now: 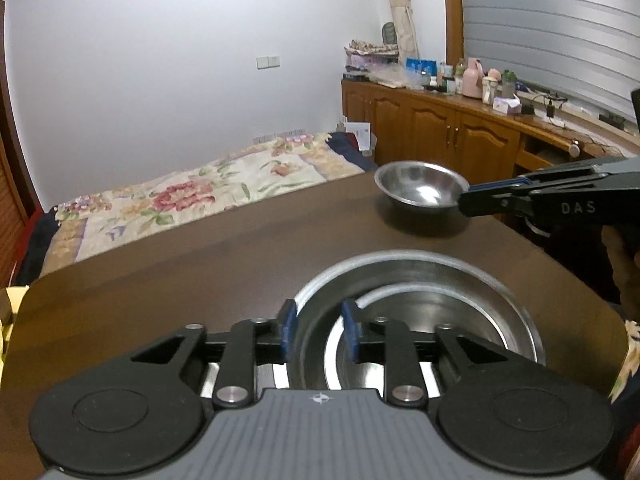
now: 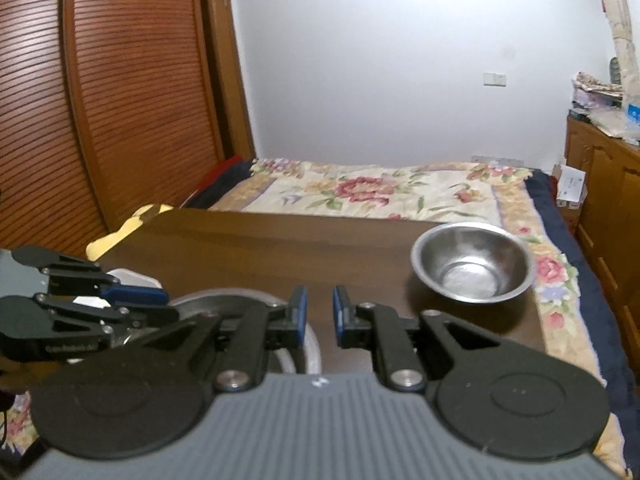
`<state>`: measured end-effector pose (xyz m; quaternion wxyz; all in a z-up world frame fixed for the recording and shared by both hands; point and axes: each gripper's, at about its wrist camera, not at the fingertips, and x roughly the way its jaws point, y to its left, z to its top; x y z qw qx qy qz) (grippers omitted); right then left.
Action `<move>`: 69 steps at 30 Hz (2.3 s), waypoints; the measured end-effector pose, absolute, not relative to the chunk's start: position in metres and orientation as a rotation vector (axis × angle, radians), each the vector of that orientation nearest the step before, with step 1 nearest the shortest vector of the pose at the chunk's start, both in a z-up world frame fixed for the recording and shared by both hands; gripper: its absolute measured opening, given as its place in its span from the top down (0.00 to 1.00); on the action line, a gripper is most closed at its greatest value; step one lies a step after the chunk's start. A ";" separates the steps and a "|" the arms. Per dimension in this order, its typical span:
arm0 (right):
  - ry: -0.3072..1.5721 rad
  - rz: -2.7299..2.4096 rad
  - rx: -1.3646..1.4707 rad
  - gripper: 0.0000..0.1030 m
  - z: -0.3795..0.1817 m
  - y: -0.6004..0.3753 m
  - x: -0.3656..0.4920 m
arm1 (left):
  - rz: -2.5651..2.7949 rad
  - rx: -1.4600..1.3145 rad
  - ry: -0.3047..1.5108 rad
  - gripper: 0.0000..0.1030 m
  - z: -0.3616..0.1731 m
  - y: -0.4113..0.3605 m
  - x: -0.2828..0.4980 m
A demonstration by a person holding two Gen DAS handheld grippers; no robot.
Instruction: Organize plates and bowls
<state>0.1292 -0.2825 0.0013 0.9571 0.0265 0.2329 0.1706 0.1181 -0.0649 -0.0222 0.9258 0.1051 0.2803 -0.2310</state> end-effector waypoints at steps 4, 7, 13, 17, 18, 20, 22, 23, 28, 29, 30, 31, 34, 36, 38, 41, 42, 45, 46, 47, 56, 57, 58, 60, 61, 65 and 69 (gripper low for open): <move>0.448 0.310 0.063 0.76 0.005 -0.297 0.131 | -0.474 0.232 0.553 0.46 -0.012 -0.073 0.129; 0.427 0.280 0.065 0.55 0.005 -0.308 0.134 | -0.490 0.236 0.540 0.35 -0.007 -0.080 0.137; 0.404 0.224 0.069 0.39 0.001 -0.331 0.153 | -0.500 0.257 0.526 0.25 0.001 -0.100 0.159; 0.393 0.209 0.045 0.33 -0.002 -0.342 0.168 | -0.507 0.262 0.535 0.23 0.003 -0.113 0.175; 0.393 0.201 0.040 0.25 -0.003 -0.344 0.172 | -0.509 0.262 0.537 0.22 0.003 -0.116 0.178; 0.389 0.193 0.037 0.20 -0.006 -0.347 0.179 | -0.516 0.258 0.545 0.22 0.003 -0.122 0.186; 0.393 0.196 0.042 0.18 -0.009 -0.352 0.185 | -0.521 0.259 0.555 0.22 0.002 -0.128 0.193; 0.399 0.194 0.046 0.18 -0.011 -0.353 0.190 | -0.524 0.260 0.559 0.22 0.001 -0.131 0.198; 0.413 0.177 0.045 0.15 -0.018 -0.360 0.202 | -0.538 0.260 0.577 0.22 0.000 -0.145 0.217; 0.416 0.176 0.049 0.15 -0.019 -0.361 0.204 | -0.541 0.259 0.581 0.22 0.000 -0.148 0.221; 0.419 0.176 0.052 0.15 -0.020 -0.362 0.206 | -0.544 0.257 0.585 0.22 -0.001 -0.149 0.225; 0.422 0.174 0.051 0.15 -0.021 -0.364 0.209 | -0.547 0.252 0.591 0.22 -0.002 -0.151 0.230; 0.440 0.164 0.046 0.15 -0.026 -0.367 0.216 | -0.565 0.229 0.610 0.22 -0.003 -0.155 0.242; 0.450 0.163 0.062 0.15 -0.029 -0.371 0.220 | -0.578 0.219 0.621 0.22 -0.004 -0.158 0.249; 0.463 0.163 0.082 0.15 -0.033 -0.375 0.223 | -0.590 0.214 0.628 0.22 -0.005 -0.162 0.256; 0.475 0.153 0.096 0.15 -0.038 -0.380 0.225 | -0.605 0.209 0.649 0.25 -0.008 -0.169 0.266; 0.481 0.152 0.099 0.15 -0.040 -0.381 0.225 | -0.612 0.207 0.656 0.28 -0.009 -0.171 0.269; 0.493 0.152 0.104 0.15 -0.045 -0.384 0.228 | -0.625 0.207 0.678 0.35 -0.015 -0.179 0.277; 0.499 0.152 0.106 0.15 -0.046 -0.385 0.229 | -0.631 0.207 0.686 0.36 -0.017 -0.182 0.280; 0.505 0.152 0.108 0.15 -0.047 -0.385 0.230 | -0.636 0.207 0.695 0.39 -0.018 -0.185 0.282; 0.550 0.167 0.180 0.30 -0.055 -0.395 0.237 | -0.671 0.218 0.761 0.56 -0.033 -0.205 0.300; 0.553 0.167 0.186 0.32 -0.056 -0.396 0.237 | -0.672 0.217 0.767 0.56 -0.034 -0.206 0.302; 0.554 0.167 0.191 0.34 -0.056 -0.396 0.238 | -0.675 0.214 0.775 0.56 -0.034 -0.207 0.303; 0.559 0.176 0.205 0.36 -0.057 -0.397 0.239 | -0.678 0.204 0.788 0.58 -0.036 -0.208 0.307; 0.564 0.178 0.212 0.38 -0.058 -0.398 0.240 | -0.680 0.200 0.795 0.58 -0.036 -0.208 0.309; 0.572 0.188 0.220 0.44 -0.058 -0.397 0.240 | -0.684 0.195 0.819 0.64 -0.041 -0.211 0.311; 0.576 0.194 0.222 0.51 -0.058 -0.397 0.241 | -0.686 0.190 0.847 0.67 -0.048 -0.214 0.315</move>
